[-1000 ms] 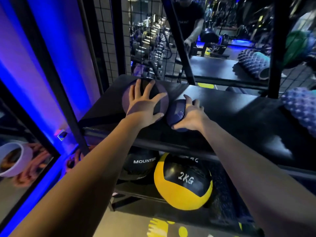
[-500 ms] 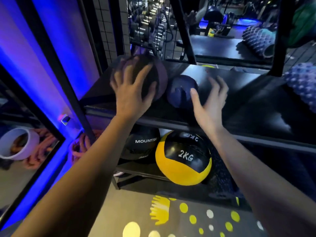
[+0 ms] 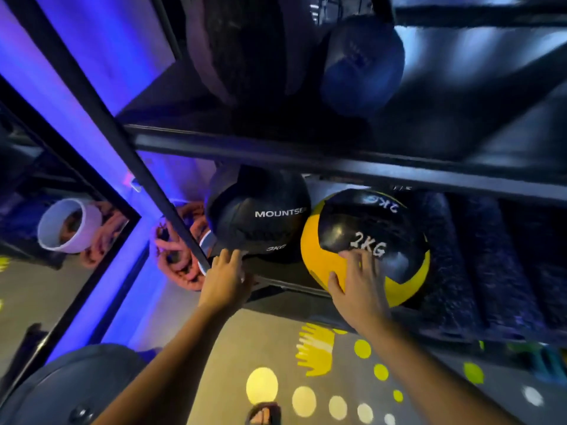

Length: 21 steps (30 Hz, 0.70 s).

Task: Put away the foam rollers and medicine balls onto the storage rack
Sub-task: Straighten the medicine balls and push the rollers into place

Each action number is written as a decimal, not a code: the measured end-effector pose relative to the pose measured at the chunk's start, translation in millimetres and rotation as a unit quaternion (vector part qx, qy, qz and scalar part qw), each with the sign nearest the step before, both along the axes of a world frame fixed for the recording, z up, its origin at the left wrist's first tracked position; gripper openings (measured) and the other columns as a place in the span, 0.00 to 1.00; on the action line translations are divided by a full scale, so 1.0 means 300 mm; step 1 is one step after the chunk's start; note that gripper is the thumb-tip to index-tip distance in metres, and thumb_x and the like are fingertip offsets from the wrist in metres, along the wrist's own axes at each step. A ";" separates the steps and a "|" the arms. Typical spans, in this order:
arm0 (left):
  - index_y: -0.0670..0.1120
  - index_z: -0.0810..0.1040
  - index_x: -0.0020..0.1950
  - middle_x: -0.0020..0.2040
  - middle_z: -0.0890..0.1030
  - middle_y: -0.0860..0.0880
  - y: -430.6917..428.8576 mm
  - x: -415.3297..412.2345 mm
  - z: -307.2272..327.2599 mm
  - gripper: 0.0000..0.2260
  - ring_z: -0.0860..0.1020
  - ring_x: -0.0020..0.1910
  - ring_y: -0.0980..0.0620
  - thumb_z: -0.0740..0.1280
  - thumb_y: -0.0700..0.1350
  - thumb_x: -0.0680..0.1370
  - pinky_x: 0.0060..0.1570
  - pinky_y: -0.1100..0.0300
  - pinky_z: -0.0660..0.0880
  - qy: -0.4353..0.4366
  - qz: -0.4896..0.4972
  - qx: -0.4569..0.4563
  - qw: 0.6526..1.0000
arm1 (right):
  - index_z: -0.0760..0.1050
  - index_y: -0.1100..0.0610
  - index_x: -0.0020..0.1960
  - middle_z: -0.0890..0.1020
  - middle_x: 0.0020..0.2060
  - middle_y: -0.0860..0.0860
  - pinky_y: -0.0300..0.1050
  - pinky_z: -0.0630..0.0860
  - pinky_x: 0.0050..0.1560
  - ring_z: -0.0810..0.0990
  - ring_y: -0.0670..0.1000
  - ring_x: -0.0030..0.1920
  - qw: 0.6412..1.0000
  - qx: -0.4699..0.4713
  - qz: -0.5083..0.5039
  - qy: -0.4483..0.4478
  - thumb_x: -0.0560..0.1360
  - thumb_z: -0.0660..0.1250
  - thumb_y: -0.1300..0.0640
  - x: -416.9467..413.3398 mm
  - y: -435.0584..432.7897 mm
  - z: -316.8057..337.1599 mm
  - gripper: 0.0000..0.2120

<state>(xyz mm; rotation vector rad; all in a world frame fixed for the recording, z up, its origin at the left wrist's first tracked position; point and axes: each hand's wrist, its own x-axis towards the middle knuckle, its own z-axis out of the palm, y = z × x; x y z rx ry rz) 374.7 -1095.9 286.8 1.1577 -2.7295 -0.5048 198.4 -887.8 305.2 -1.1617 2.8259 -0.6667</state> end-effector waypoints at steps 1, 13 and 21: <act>0.44 0.74 0.66 0.58 0.75 0.40 -0.027 0.007 -0.050 0.22 0.76 0.54 0.34 0.70 0.45 0.72 0.50 0.43 0.77 -0.006 0.003 -0.005 1.000 | 0.75 0.56 0.64 0.75 0.61 0.57 0.60 0.75 0.59 0.74 0.63 0.61 1.000 0.022 -0.006 0.012 0.72 0.70 0.50 0.001 -0.015 -0.049 0.22; 0.61 0.51 0.82 0.84 0.47 0.45 -0.371 -0.430 -0.079 0.41 0.59 0.75 0.28 0.65 0.69 0.74 0.71 0.32 0.62 -0.020 -0.063 -0.157 0.985 | 0.65 0.59 0.78 0.60 0.79 0.63 0.70 0.53 0.76 0.56 0.67 0.79 0.978 0.136 -0.023 0.160 0.69 0.74 0.38 -0.223 -0.339 -0.273 0.45; 0.70 0.40 0.79 0.83 0.37 0.53 -0.467 -0.378 -0.165 0.58 0.40 0.79 0.28 0.75 0.73 0.61 0.68 0.20 0.53 -0.044 -0.056 -0.084 0.994 | 0.59 0.53 0.81 0.52 0.81 0.62 0.75 0.45 0.75 0.46 0.68 0.80 0.961 0.216 -0.004 0.175 0.61 0.71 0.24 -0.316 -0.394 -0.326 0.58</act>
